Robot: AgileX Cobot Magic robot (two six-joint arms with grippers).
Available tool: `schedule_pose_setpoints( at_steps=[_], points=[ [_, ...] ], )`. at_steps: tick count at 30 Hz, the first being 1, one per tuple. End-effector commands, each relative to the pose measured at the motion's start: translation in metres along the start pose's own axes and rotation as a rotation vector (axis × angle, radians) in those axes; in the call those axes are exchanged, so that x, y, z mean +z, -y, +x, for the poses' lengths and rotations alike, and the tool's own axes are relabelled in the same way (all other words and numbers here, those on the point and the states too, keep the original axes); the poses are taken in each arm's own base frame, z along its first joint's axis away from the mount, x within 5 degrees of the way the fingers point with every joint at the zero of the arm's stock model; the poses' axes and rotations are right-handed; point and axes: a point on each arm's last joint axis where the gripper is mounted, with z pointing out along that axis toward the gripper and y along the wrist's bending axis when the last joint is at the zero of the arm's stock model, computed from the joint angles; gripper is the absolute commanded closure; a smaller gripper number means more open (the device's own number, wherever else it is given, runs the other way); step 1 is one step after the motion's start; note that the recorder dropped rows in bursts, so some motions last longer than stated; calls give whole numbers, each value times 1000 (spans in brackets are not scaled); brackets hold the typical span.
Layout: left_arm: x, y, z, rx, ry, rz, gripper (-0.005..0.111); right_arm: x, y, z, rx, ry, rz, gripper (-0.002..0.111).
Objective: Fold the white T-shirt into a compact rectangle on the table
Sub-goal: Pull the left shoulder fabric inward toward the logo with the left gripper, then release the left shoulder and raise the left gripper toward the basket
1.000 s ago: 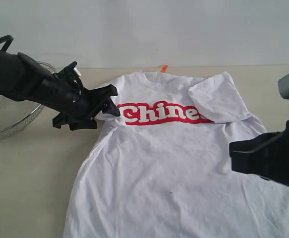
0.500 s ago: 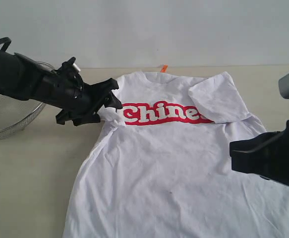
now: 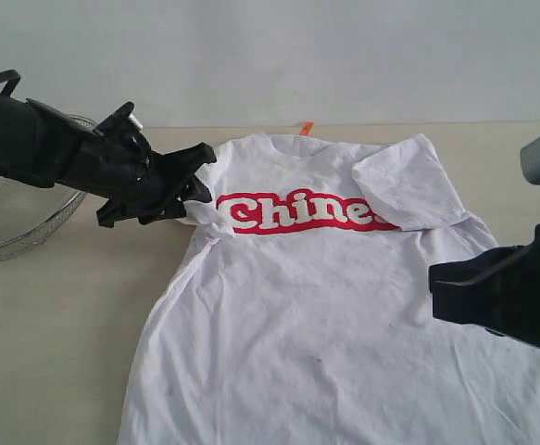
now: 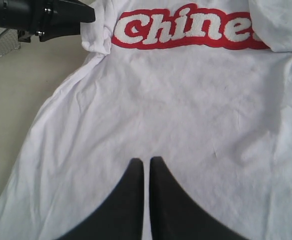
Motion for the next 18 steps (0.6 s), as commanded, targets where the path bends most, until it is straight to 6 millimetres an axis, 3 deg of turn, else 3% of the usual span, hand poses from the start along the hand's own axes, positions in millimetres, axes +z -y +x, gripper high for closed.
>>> schedule_pose_setpoints(
  at_steps=[1, 9, 18],
  points=[
    [-2, -1, -5, -2, 36, -12, 65, -1, 0, 0, -10, 9, 3, 109],
    [-1, -3, -8, -12, 69, -33, 102, -1, 0, 0, -10, 9, 3, 109],
    [-3, -3, -10, 40, 75, -39, 102, -1, 0, 0, -10, 9, 3, 109]
  ],
)
